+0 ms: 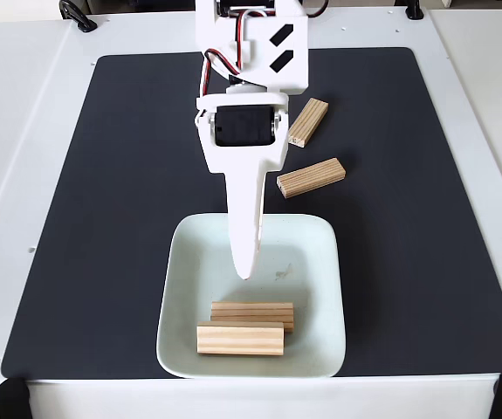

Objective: Pick up the wooden block and place them on the plate.

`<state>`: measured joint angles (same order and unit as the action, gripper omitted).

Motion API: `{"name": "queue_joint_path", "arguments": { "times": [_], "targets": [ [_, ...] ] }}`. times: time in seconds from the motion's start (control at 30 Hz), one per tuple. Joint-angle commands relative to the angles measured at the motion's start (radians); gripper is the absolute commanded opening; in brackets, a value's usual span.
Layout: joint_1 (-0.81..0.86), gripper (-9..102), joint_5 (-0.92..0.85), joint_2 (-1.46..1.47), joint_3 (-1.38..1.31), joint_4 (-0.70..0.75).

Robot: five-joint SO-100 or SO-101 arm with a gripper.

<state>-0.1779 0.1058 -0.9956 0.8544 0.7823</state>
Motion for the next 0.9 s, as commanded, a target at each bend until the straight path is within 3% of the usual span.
{"name": "queue_joint_path", "arguments": {
  "times": [0.0,0.13,0.33,0.67,0.87],
  "targets": [
    [0.0,38,0.003,-0.035,-0.038,-0.008],
    [-0.002,31,0.003,-0.123,0.04,-0.012],
    [-0.003,-2,0.003,-0.445,0.423,-0.006],
    [-0.017,0,-0.083,-1.144,1.278,-0.018],
    [-0.067,0,-0.186,-1.486,1.617,-0.02]
  ]
}}
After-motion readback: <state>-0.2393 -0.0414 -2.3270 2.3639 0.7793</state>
